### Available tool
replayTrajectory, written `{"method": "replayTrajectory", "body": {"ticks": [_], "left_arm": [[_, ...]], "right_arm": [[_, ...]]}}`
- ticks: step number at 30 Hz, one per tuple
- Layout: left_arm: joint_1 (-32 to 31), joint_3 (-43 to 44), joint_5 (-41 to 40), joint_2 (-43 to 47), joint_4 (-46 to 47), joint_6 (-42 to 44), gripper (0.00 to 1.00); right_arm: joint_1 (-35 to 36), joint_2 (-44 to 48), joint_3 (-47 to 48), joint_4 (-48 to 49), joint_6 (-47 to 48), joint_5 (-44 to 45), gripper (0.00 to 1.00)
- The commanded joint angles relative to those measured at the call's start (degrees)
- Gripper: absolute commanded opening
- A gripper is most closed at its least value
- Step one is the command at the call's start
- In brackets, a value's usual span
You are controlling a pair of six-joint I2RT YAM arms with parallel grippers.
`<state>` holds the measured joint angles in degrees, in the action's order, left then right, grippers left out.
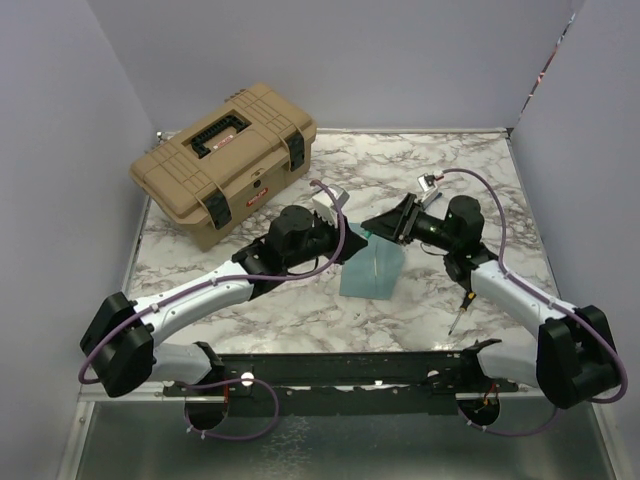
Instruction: Place the letter into the envelope and seal it
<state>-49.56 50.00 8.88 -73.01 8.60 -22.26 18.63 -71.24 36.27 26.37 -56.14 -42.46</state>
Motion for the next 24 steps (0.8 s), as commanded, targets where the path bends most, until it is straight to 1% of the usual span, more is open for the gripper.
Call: {"method": "replayTrajectory", "body": {"ticks": [1, 3, 8, 10, 11, 12, 15, 16, 17, 19, 21, 22, 24], "left_arm": [[-0.3, -0.7, 3.3, -0.5, 11.0, -6.9, 0.00], [-0.3, -0.9, 3.0, -0.6, 12.1, -7.9, 0.00], [-0.3, -1.3, 0.6, -0.5, 16.1, -11.3, 0.00], [-0.3, -1.5, -0.5, -0.7, 17.0, -12.1, 0.00], [-0.3, -1.6, -1.4, -0.7, 17.1, -12.5, 0.00], [-0.3, -1.8, -2.2, -0.6, 17.3, -12.7, 0.00], [-0.3, -1.6, -2.4, -0.8, 16.7, -12.9, 0.00], [-0.2, -1.0, -2.1, -0.9, 15.5, -12.6, 0.08], [-0.2, -0.4, -1.7, -1.1, 13.7, -12.1, 0.18], [-0.1, 1.1, -0.5, -1.0, 9.2, -10.2, 0.49], [0.2, 2.7, 1.4, 0.1, 3.7, -7.2, 0.69], [0.7, 3.1, 2.4, 0.9, 1.3, -5.9, 0.73], [2.6, 3.6, 6.0, 3.0, -1.7, -4.9, 0.78]], "right_arm": [[2.0, 3.4, -3.0, 8.1, -1.0, 9.8, 0.47], [2.1, 3.6, -3.2, 8.4, -1.0, 11.1, 0.43], [2.5, 3.4, -3.7, 8.9, -1.5, 10.7, 0.40], [2.5, 3.7, -4.2, 9.4, -1.8, 10.6, 0.35], [2.5, 4.0, -4.3, 9.5, -1.9, 10.6, 0.31], [2.5, 4.4, -4.5, 9.6, -1.9, 10.6, 0.26], [2.5, 5.2, -4.3, 8.8, -0.5, 10.9, 0.06], [2.5, 5.4, -4.0, 7.9, 0.8, 10.9, 0.01], [2.5, 5.6, -3.6, 6.4, 2.1, 10.9, 0.01], [2.5, 5.9, -2.5, 4.1, 6.0, 10.6, 0.00], [2.5, 6.2, -1.2, 1.3, 12.9, 9.4, 0.00], [2.5, 6.2, -0.4, 0.0, 17.2, 7.5, 0.01], [2.5, 6.0, 1.7, -4.3, 26.4, 2.9, 0.00]]}}
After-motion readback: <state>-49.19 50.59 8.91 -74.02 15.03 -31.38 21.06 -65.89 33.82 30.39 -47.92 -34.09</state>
